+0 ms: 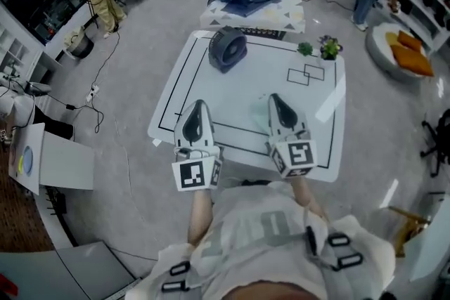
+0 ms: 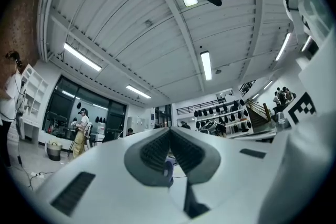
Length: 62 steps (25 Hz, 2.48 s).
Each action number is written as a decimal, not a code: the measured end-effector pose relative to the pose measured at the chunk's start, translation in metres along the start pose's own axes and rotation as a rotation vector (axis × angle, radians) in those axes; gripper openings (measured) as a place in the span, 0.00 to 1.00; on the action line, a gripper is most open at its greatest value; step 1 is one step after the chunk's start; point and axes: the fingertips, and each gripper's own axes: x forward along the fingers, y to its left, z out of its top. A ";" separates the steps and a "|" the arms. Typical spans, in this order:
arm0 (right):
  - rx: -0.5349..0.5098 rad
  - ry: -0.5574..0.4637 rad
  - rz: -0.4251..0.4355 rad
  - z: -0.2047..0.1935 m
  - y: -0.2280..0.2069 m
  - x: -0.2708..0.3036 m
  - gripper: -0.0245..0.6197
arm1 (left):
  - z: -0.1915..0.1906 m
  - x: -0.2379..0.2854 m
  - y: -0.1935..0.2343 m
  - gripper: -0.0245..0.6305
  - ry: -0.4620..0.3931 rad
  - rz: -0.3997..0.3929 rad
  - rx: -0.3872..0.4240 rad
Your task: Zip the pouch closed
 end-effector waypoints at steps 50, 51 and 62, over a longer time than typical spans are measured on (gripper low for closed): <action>0.696 0.747 -0.529 -0.262 0.005 -0.108 0.31 | -0.162 0.028 -0.079 0.41 0.420 -0.365 -0.065; 0.717 0.757 -0.540 -0.265 0.005 -0.109 0.31 | -0.162 0.028 -0.077 0.41 0.420 -0.361 -0.065; 0.670 0.804 -0.675 -0.272 -0.036 -0.125 0.07 | -0.170 0.044 -0.074 0.41 0.429 -0.372 -0.077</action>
